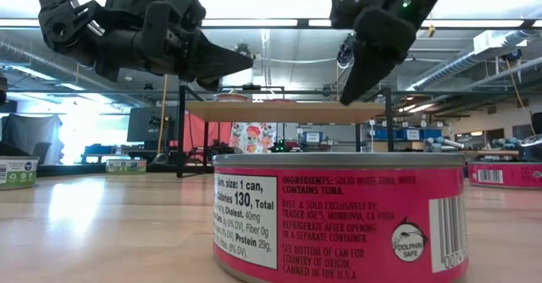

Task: Stack canned seafood by type on shelf
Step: Put the green tuna can on the shelf

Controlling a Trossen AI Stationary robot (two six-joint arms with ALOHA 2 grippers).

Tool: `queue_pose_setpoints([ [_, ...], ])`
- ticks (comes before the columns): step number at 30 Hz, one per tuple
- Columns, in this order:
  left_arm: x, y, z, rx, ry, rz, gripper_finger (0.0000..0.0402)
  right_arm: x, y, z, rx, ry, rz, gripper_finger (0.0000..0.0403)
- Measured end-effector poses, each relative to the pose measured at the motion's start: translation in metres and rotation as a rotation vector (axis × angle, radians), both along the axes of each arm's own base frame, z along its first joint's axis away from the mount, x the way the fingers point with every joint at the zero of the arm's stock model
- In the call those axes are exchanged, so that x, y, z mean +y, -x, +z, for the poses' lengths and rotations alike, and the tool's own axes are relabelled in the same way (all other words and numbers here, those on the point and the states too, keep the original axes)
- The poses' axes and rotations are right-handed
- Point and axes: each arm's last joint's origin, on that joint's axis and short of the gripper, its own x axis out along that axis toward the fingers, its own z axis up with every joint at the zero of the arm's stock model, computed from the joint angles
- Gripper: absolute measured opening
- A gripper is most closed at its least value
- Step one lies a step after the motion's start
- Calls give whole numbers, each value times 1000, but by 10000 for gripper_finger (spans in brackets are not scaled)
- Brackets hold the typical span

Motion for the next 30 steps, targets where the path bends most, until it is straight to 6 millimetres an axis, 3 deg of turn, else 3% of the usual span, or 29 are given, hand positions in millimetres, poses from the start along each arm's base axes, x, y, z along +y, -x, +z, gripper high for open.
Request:
queue_pose_setpoints([
  [7, 1, 0, 3, -35, -6, 2, 1, -9, -11, -10, 144, -43, -9, 144],
  [14, 1, -1, 7, -68, -63, 1, 1, -18, -3, -9, 330, -25, -42, 199],
  [24, 2, -11, 23, -132, -140, 2, 1, -30, -1, -20, 335, -146, -89, 299],
  [30, 1, -12, 18, -80, -134, -15, 1, -6, -1, -30, 303, -151, 42, 306],
])
